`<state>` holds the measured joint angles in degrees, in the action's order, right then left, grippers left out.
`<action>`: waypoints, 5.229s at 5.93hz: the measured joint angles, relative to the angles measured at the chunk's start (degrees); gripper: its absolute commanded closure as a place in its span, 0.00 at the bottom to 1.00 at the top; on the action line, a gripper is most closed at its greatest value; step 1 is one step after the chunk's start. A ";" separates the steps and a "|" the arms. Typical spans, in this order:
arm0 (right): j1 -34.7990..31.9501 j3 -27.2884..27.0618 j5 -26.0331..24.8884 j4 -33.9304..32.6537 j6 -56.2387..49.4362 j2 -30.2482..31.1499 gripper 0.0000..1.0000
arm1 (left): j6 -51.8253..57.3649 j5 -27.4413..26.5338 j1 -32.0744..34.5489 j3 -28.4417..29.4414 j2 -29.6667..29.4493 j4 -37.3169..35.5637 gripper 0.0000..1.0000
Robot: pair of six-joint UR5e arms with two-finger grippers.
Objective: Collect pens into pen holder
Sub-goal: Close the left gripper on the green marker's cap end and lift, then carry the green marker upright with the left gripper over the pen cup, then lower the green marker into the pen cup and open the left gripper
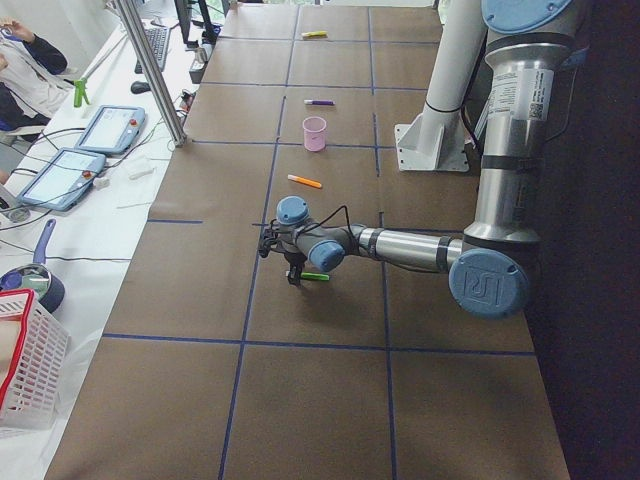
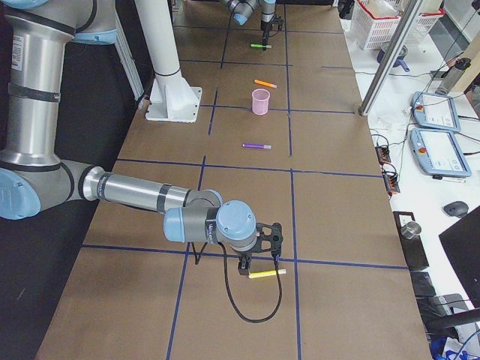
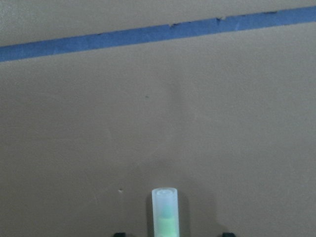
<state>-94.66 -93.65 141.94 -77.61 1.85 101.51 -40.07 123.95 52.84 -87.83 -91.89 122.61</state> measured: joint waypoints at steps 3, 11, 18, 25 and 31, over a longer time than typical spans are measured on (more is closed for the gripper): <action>0.00 -0.04 0.02 0.00 0.08 0.00 0.00 | 0.13 0.01 0.19 -0.52 0.39 -0.02 1.00; 0.00 -1.03 0.98 1.01 -0.12 0.74 0.00 | 3.90 -17.50 -4.70 -12.66 -19.25 2.46 1.00; 0.00 -1.09 1.14 1.41 -0.47 0.52 0.00 | -4.73 -55.80 -30.95 -7.63 -28.28 32.94 1.00; 0.00 -0.67 0.86 1.41 -0.78 0.44 0.00 | 0.07 -61.06 -35.40 4.92 -32.88 40.71 0.04; 2.08 1.86 -0.39 1.80 -0.82 -0.57 0.00 | 2.81 -47.23 -27.21 -5.80 -32.14 24.23 0.00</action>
<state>-92.57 -91.79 141.56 -75.80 1.03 100.94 -37.27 76.72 25.63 -93.63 -124.04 146.84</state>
